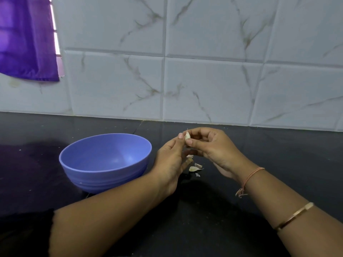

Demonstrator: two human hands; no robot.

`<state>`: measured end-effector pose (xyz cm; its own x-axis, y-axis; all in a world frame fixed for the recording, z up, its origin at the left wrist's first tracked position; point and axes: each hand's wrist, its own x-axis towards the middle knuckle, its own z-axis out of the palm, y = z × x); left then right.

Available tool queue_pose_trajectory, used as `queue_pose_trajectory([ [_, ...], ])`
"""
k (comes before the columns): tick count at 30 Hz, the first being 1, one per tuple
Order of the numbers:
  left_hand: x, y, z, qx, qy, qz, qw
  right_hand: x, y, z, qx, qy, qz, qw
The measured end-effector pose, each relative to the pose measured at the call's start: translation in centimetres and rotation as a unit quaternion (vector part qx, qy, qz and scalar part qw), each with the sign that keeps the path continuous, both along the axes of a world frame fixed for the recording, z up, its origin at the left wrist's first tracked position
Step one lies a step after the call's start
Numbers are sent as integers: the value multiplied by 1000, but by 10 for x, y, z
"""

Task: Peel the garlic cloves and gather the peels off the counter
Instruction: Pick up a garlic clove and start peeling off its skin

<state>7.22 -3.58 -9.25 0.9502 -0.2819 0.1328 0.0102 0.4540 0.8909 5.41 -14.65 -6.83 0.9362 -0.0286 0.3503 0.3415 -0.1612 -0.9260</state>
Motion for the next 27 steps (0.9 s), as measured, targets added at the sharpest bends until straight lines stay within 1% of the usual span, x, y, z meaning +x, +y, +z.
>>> queue_pose_trajectory([
  [5,1,-8,6,31,-25,20,999,2,-2,1,57,26,4,998],
  [9,0,-18,3,38,-21,47,998,2,-2,0,63,51,-4,997],
  [14,4,-18,-3,44,7,76,996,3,6,-4,72,85,-11,994],
  [19,5,-17,-6,58,23,98,993,2,16,-8,59,84,-54,993],
  [23,7,-16,-5,53,36,104,993,0,23,-9,22,59,-101,993],
  [27,8,-16,-4,45,49,116,991,0,26,-11,-1,48,-125,991],
])
